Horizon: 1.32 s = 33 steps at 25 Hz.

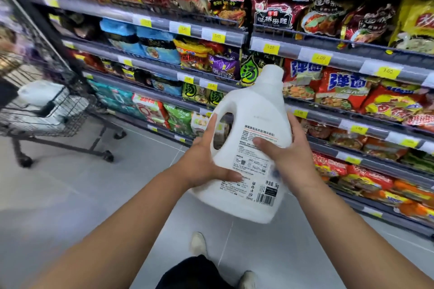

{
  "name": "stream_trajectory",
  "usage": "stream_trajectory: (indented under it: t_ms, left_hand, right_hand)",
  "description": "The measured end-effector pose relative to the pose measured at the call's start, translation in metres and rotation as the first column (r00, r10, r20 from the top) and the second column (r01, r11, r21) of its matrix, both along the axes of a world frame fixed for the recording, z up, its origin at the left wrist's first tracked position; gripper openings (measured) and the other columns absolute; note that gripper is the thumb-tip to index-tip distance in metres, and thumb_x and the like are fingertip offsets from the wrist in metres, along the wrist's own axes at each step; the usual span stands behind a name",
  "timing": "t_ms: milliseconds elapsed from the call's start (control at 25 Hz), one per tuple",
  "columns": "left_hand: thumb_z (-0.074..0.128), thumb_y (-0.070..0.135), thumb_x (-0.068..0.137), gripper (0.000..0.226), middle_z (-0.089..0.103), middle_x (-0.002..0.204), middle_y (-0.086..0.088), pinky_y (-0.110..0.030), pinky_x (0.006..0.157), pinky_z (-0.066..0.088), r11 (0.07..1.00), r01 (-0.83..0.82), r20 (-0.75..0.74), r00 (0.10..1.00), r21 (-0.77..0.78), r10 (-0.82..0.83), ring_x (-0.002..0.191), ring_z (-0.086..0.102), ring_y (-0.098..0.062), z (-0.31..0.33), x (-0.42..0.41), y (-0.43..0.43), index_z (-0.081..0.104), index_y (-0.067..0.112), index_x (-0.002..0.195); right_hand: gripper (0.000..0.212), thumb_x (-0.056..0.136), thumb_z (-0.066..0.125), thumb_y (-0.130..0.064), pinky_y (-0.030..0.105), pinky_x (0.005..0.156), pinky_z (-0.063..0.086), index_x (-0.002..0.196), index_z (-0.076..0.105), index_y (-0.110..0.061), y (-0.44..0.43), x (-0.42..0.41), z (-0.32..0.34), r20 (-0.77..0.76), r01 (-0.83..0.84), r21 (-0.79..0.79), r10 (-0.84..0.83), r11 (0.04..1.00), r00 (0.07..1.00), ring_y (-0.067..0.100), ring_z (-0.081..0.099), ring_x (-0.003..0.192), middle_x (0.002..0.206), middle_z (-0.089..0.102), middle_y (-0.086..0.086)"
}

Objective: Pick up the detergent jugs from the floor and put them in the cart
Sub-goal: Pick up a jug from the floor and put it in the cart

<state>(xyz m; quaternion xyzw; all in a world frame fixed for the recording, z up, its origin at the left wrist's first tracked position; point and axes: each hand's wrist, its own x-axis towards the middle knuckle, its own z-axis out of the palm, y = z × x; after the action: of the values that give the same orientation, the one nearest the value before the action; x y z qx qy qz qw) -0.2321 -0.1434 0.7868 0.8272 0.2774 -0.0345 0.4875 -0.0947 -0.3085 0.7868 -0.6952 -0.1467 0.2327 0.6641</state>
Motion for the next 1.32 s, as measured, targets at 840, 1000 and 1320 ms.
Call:
stream_trajectory:
  t_ms: [840,1000,1320]
  left_hand:
    - [0.093,0.053,0.044,0.148,0.027,0.157,0.001,-0.036,0.113,0.034,0.762,-0.647,0.117,0.758,0.007,0.642,0.141,0.032,-0.017,0.012,-0.314,0.204,-0.025,0.067,0.133]
    - [0.092,0.054,0.043,0.151,0.025,0.159,0.001,-0.036,0.113,0.033,0.696,-0.717,0.118,0.694,0.032,0.71,0.142,0.031,-0.018,0.02,-0.36,0.253,-0.024,0.063,0.137]
    - [0.089,0.057,0.042,0.15,0.03,0.157,0.005,-0.038,0.113,0.036,0.585,-0.811,0.111,0.584,0.028,0.804,0.139,0.036,-0.02,0.004,-0.388,0.379,-0.026,0.062,0.137]
  right_hand:
    - [0.086,0.066,0.088,-0.013,0.009,0.067,0.05,0.138,0.046,-0.031,0.329,-0.245,0.045,0.171,-0.681,-0.005,0.672,0.732,0.721,0.001,0.065,0.1,0.117,0.065,-0.014]
    - [0.074,0.067,0.086,-0.008,0.004,0.062,0.046,0.125,0.047,-0.034,0.397,-0.288,0.051,0.174,-0.732,-0.014,0.723,0.681,0.669,-0.016,0.062,0.084,0.102,0.062,-0.025]
    - [0.061,0.066,0.084,0.002,0.005,0.059,0.046,0.102,0.054,-0.037,0.559,-0.314,0.037,0.149,-0.827,-0.042,0.822,0.56,0.549,-0.016,0.062,0.074,0.088,0.066,-0.022]
